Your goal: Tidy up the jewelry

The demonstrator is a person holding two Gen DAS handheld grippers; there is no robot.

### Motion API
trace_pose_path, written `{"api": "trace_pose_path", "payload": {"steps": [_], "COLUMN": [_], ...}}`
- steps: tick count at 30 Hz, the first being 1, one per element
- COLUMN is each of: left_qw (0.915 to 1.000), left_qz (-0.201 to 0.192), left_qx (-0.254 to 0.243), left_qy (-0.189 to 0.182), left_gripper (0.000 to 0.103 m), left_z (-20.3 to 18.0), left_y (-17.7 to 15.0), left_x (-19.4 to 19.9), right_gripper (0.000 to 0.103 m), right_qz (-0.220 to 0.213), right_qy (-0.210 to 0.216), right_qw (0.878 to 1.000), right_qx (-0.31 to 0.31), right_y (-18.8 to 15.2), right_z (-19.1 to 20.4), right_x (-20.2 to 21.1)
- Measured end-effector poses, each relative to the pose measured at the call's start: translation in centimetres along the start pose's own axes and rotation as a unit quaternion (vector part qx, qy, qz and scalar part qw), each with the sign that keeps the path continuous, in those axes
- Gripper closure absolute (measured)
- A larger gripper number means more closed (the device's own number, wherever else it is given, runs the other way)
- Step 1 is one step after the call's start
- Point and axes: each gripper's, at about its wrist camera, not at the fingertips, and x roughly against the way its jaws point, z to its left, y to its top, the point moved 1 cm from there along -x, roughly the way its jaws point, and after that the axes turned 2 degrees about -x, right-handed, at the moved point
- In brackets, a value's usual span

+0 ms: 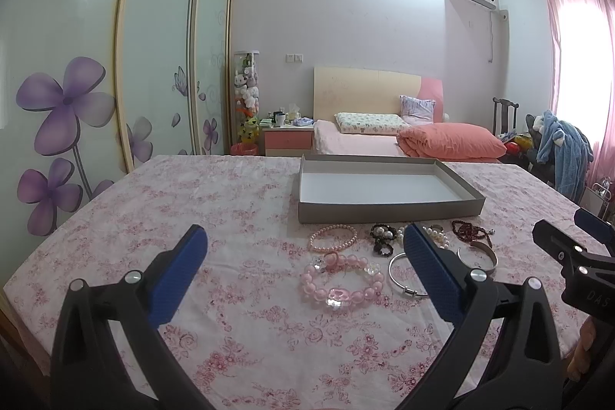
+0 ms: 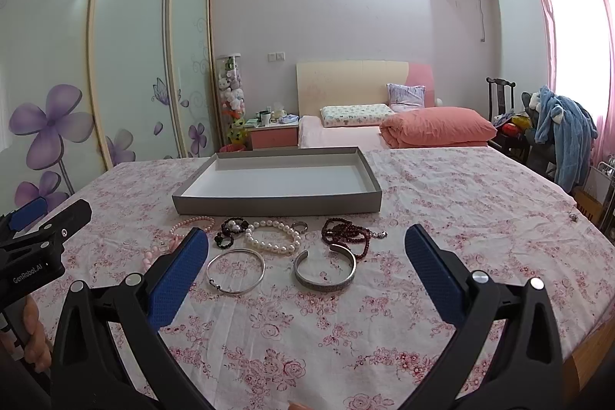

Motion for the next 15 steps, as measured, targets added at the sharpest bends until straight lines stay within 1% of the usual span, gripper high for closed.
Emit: {"api": "trace_pose_path", "payload": {"steps": [15], "left_qw": [1.0000], "left_qz": [0.002], "left_qx": [0.002], "left_qy": [0.001], "left_gripper": [0.004], "left_z": [0.11], "left_y": [0.03], "left_x": [-0.17], "right_gripper": [0.002], "right_qz": [0.001], "right_qy": [0.000], "right_qw": [1.000], "right_qx": [-0.002], "right_y": [0.10], "right_z": [-0.19], "right_x": [0.03]}}
